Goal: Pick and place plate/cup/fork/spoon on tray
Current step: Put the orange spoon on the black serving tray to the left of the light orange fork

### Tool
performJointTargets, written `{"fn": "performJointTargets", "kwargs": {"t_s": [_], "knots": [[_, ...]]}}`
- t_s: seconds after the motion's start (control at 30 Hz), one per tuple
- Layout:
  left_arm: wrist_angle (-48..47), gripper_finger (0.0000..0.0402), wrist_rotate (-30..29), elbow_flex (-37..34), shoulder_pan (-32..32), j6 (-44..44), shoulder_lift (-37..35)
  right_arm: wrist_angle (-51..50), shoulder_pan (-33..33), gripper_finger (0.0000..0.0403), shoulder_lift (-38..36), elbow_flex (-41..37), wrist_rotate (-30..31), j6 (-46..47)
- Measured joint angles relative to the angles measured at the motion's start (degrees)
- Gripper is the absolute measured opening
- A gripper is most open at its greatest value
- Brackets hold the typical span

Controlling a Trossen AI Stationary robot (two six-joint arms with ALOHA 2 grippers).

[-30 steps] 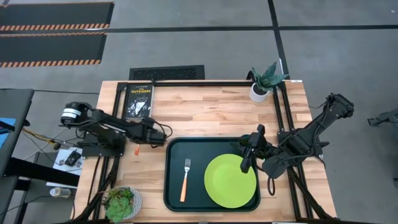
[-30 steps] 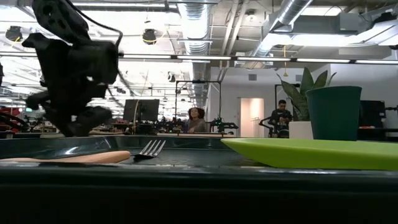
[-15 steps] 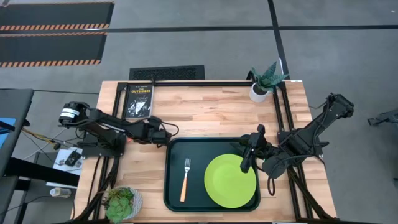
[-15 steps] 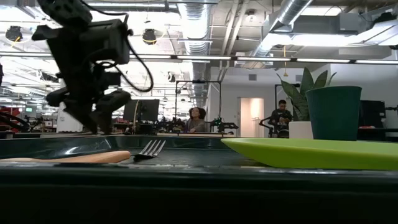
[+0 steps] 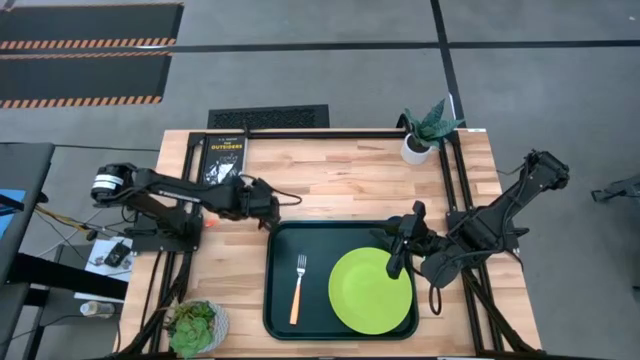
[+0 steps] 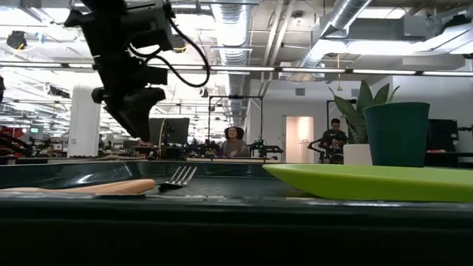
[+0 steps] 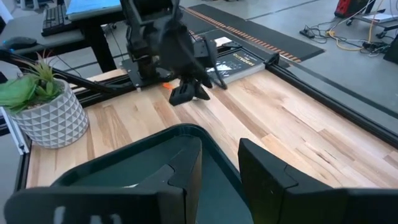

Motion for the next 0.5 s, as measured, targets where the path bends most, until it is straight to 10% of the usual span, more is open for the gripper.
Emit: {"fn": "performJointTargets", "kwargs": {"t_s": [0.5], "knots": [[2.15, 0.0175, 6.99, -4.78, 5.84, 14.45, -17.58, -0.04, 0.17, 0.0129, -0.01, 0.02, -0.37, 0.17]]}}
